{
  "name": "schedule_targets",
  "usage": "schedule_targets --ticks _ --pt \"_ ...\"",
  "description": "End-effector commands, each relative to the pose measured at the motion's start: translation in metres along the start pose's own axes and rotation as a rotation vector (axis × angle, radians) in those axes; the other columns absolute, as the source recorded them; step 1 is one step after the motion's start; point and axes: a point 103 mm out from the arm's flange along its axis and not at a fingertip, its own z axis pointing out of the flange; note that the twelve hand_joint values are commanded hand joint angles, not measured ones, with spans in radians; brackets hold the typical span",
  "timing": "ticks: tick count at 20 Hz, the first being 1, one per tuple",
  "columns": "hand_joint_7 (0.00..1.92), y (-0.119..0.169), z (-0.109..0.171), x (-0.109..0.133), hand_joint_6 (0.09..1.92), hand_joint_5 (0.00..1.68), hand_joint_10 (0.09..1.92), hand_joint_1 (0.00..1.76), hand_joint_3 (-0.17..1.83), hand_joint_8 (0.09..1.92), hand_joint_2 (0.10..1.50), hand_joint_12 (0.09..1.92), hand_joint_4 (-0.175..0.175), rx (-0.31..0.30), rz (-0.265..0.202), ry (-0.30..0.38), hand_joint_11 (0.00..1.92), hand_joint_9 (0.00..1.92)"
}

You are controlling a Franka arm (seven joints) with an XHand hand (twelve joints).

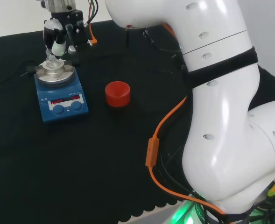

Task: Place the round-bottom flask on the heater.

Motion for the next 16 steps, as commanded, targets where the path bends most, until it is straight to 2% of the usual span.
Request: schedule_targets --ticks 1,16 --pt "0.65 0.0012 0.0006 -0.0009 0.95 1.2 0.46 1.14 0.97 0.57 0.54 1.19 0.087 0.003 0.003 -0.002 0.56 0.85" --pt "0.65 0.0055 -0.002 -0.0003 0.95 1.2 0.46 1.14 0.96 0.57 0.54 1.19 0.09 0.007 0.008 -0.012 0.56 0.85"
